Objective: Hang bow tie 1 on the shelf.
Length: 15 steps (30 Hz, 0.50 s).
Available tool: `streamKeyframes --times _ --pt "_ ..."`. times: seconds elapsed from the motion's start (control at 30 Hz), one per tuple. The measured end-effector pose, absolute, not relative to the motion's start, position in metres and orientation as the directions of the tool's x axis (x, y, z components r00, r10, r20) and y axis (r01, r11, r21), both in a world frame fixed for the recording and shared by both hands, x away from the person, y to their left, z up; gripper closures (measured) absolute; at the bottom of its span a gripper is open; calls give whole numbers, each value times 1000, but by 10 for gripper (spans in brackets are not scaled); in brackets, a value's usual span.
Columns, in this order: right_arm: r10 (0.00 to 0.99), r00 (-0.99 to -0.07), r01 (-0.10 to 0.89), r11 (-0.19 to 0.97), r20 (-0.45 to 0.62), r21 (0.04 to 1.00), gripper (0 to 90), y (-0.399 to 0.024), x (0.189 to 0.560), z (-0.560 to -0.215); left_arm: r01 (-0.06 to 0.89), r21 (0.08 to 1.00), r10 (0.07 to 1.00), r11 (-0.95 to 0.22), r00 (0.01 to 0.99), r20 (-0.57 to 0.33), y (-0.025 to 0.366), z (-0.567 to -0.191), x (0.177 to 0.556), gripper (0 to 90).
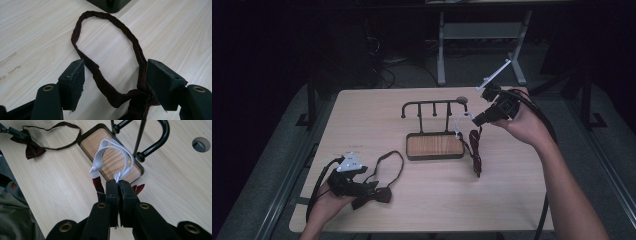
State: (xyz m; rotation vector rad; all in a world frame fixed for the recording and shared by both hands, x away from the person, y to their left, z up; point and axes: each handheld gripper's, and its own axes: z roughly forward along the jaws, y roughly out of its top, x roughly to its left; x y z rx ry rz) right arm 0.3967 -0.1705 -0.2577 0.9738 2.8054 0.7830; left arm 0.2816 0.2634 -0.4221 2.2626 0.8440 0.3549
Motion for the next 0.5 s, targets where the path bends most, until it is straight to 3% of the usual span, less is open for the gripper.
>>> streamKeyframes --times 0.5 --pt "650 -751 616 626 116 478 868 -175 425 -259 469 687 655 -555 756 13 263 -422 282 325"
